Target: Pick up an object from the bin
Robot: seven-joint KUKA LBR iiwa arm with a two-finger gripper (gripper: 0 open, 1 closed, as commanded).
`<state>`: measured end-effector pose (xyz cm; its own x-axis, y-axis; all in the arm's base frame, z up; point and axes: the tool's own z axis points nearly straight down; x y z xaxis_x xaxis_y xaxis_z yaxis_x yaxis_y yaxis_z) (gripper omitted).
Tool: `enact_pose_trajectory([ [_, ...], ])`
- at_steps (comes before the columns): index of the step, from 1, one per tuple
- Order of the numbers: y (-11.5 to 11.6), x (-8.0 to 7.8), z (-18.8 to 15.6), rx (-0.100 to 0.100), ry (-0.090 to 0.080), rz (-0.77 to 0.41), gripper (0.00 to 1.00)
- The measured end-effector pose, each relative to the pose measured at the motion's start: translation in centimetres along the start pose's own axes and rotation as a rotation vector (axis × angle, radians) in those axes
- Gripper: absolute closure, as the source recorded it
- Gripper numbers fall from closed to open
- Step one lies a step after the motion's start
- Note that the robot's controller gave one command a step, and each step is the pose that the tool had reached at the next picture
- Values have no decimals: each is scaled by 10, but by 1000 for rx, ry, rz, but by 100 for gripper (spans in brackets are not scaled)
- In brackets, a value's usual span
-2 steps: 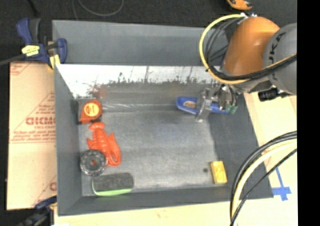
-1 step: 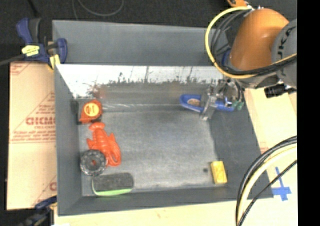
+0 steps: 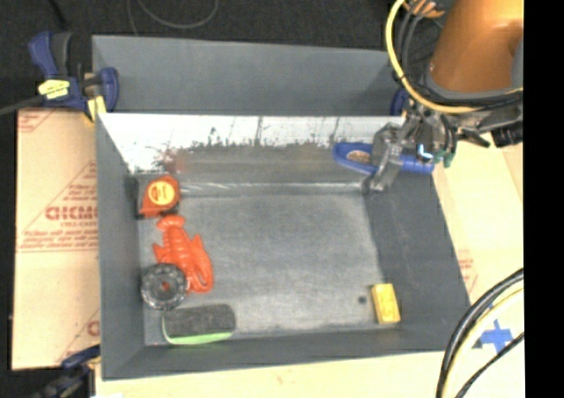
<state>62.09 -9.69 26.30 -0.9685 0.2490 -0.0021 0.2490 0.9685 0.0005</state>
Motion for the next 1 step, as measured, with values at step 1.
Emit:
enact_pose_trajectory([
  [1, 1, -1, -14, 0, -3, 5, 100],
])
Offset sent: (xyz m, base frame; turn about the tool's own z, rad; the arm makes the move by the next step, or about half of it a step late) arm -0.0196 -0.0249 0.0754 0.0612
